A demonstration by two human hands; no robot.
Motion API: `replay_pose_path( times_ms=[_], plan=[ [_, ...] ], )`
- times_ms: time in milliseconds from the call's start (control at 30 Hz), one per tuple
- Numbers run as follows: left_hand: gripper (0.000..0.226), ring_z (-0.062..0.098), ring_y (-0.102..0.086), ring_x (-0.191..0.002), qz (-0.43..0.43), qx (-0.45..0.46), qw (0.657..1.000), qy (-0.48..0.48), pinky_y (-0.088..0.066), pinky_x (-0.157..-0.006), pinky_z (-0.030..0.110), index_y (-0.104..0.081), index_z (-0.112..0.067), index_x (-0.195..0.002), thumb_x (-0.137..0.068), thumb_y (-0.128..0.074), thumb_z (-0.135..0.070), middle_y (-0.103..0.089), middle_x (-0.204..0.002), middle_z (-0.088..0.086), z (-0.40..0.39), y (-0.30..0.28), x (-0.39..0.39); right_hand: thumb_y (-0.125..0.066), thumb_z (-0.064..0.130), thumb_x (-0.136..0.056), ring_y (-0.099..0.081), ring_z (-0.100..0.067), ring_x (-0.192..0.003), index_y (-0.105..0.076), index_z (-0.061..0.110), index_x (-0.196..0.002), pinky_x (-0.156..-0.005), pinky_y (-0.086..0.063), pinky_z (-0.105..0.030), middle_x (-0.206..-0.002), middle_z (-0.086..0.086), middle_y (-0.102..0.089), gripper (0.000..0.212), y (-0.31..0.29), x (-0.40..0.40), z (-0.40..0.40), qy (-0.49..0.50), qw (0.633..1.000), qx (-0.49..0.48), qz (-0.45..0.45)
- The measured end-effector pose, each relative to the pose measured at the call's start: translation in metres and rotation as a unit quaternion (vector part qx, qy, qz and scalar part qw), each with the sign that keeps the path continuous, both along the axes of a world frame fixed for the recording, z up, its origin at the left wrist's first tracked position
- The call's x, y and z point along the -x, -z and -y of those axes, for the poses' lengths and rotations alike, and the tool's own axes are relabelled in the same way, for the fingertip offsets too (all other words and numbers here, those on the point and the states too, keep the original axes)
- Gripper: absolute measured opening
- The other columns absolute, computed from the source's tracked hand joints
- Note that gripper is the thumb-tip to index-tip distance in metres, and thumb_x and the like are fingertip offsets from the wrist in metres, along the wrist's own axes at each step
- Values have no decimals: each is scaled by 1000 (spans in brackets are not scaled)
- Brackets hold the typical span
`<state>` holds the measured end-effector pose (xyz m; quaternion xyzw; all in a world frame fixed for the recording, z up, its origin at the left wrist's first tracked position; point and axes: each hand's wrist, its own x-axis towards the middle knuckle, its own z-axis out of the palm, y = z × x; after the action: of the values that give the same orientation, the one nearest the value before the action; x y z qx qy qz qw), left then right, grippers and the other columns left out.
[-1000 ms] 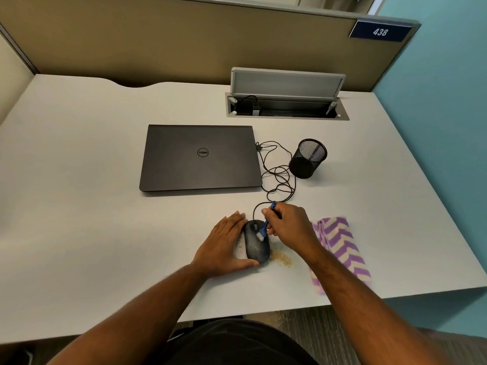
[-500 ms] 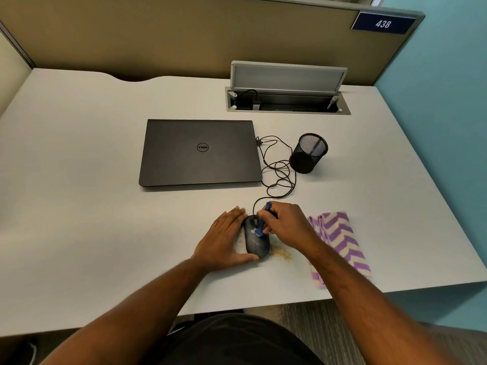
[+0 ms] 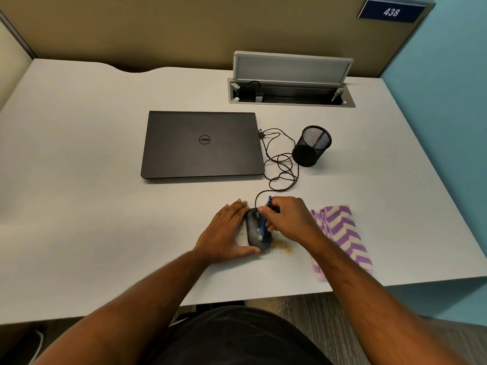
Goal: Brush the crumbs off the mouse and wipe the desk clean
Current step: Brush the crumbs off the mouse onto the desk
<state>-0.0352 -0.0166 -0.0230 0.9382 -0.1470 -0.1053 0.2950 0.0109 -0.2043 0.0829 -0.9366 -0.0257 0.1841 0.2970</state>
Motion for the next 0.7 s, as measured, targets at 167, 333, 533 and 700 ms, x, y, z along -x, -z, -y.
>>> replay_pose_path(
  times_ms=[167, 333, 533, 700],
  plan=[
    [116, 12, -9, -155, 8, 6, 1000, 1, -7, -126, 34, -20, -23, -160, -73, -59, -89, -14, -169, -6, -1, 1, 1, -62, 40, -94, -66, -4, -68, -66, 23, -92, -71, -55, -19, -78, 7, -68, 18, -2, -1, 2, 46, 997, -23, 64],
    [117, 11, -8, -155, 13, 3, 1000, 3, -10, -127, 37, -20, -23, -160, -72, -58, -90, -15, -169, -6, -1, 2, 0, -62, 39, -95, -71, -11, -69, -69, 16, -98, -79, -60, -29, -82, 1, -73, 25, -1, 1, -1, 9, 1000, 1, -10],
    [117, 13, -10, -155, 4, 4, 1000, 3, -9, -127, 36, -20, -23, -160, -72, -58, -90, -15, -168, -5, -1, 0, 0, -64, 38, -93, -71, -11, -71, -69, 18, -92, -78, -62, -31, -79, 3, -74, 20, -1, -1, -2, 115, 988, -99, 32],
    [117, 12, -8, -155, 9, 1, 1000, 3, -6, -126, 33, -19, -23, -160, -73, -58, -89, -13, -169, -5, -1, 1, 0, -59, 41, -96, -69, -12, -76, -67, 17, -98, -78, -59, -28, -88, 0, -73, 26, -1, 0, 1, -5, 1000, 17, 14]
  ],
)
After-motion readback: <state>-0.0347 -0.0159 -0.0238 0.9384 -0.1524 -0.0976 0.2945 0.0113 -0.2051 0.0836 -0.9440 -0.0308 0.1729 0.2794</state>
